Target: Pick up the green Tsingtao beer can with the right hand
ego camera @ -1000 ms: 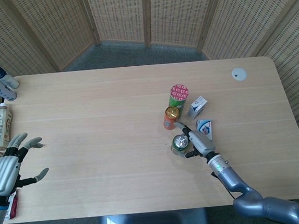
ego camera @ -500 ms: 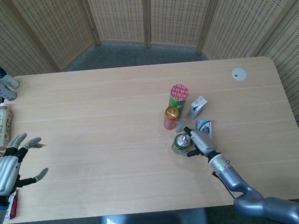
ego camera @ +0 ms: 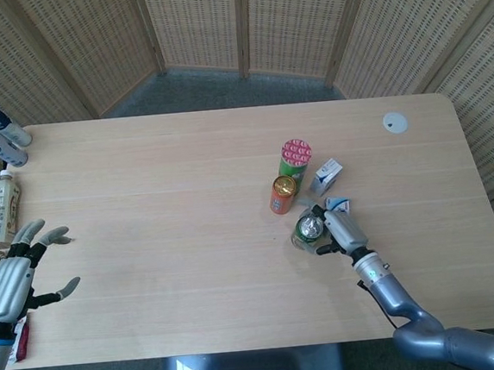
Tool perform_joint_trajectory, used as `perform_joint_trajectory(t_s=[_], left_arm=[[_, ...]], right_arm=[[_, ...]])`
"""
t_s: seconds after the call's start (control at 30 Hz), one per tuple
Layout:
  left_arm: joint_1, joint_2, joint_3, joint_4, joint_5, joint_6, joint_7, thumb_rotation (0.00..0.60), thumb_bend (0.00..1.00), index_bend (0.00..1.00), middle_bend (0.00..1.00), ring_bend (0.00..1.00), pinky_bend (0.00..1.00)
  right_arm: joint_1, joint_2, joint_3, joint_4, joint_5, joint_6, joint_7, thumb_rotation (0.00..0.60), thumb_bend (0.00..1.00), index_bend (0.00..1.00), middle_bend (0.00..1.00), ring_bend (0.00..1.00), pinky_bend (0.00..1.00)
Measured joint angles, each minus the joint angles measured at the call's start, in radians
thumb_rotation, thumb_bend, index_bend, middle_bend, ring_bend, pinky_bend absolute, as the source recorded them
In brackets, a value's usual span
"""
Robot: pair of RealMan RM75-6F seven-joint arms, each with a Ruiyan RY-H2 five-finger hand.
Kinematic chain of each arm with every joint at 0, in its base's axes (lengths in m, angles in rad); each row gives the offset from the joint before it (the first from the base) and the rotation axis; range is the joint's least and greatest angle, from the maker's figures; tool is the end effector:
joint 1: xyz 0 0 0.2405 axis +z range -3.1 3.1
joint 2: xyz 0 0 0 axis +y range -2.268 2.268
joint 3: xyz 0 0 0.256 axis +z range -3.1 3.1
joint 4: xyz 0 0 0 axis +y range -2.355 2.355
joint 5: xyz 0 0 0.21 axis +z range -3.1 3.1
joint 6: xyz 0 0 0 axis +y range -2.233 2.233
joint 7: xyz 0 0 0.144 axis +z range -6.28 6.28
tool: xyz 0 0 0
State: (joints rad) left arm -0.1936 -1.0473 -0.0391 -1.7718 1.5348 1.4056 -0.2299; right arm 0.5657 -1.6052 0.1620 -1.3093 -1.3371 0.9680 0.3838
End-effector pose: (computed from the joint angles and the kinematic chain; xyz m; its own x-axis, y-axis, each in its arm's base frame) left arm -0.2632 0.2053 0.1534 0.1064 0.0981 0.9895 0.9864 -0.1361 -0.0926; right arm -0.2099 -0.3206 -0.0241 -0.1062 -0.3990 0.9108 -0.9744 -0.1410 -0.1754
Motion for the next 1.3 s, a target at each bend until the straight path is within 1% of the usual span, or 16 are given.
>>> perform_joint_trajectory(t_s=[0.1,0.23,0.3,0.6,0.83,1.03,1.3], left_arm=[[0.000,0.001,-0.001,-0.001,0.000,0.001,0.001,0.566,0.27,0.19,0.34,0.08,0.00],[0.000,0.001,-0.001,-0.004,0.005,0.004,0.004,0.566,0.27,0.19,0.34,0.08,0.00],[0.001,0.000,0.000,-0.004,0.008,0.005,0.005,0.567,0.27,0.19,0.34,0.08,0.00],[0.003,-0.001,0.001,-0.002,0.018,0.014,-0.002,0.568,0.27,0.19,0.34,0.08,0.00],[0.012,-0.005,0.009,0.004,0.033,0.030,-0.013,0.569,0.27,0.19,0.34,0.08,0.00],[0.029,-0.012,0.023,0.014,0.049,0.050,-0.023,0.567,0.27,0.19,0.34,0.08,0.00],[0.047,-0.010,0.032,0.027,0.059,0.075,-0.041,0.565,0.27,0.19,0.34,0.08,0.00]], right_arm=[[-0.004,0.024,0.006,-0.021,-0.001,0.011,-0.005,0.600,0.31,0.13,0.39,0.58,0.58],[-0.010,0.073,0.018,-0.067,0.000,0.029,-0.019,0.600,0.31,0.13,0.42,0.59,0.62],[-0.014,0.098,0.026,-0.092,0.001,0.039,-0.028,0.600,0.31,0.13,0.43,0.59,0.62],[-0.032,0.250,0.066,-0.237,0.029,0.068,-0.073,0.600,0.31,0.13,0.43,0.59,0.61],[-0.044,0.367,0.115,-0.360,0.063,0.088,-0.085,0.600,0.31,0.13,0.43,0.59,0.62],[-0.047,0.425,0.141,-0.422,0.074,0.102,-0.093,0.600,0.31,0.13,0.43,0.59,0.61],[-0.041,0.458,0.159,-0.470,0.080,0.117,-0.111,0.600,0.31,0.14,0.43,0.59,0.61]])
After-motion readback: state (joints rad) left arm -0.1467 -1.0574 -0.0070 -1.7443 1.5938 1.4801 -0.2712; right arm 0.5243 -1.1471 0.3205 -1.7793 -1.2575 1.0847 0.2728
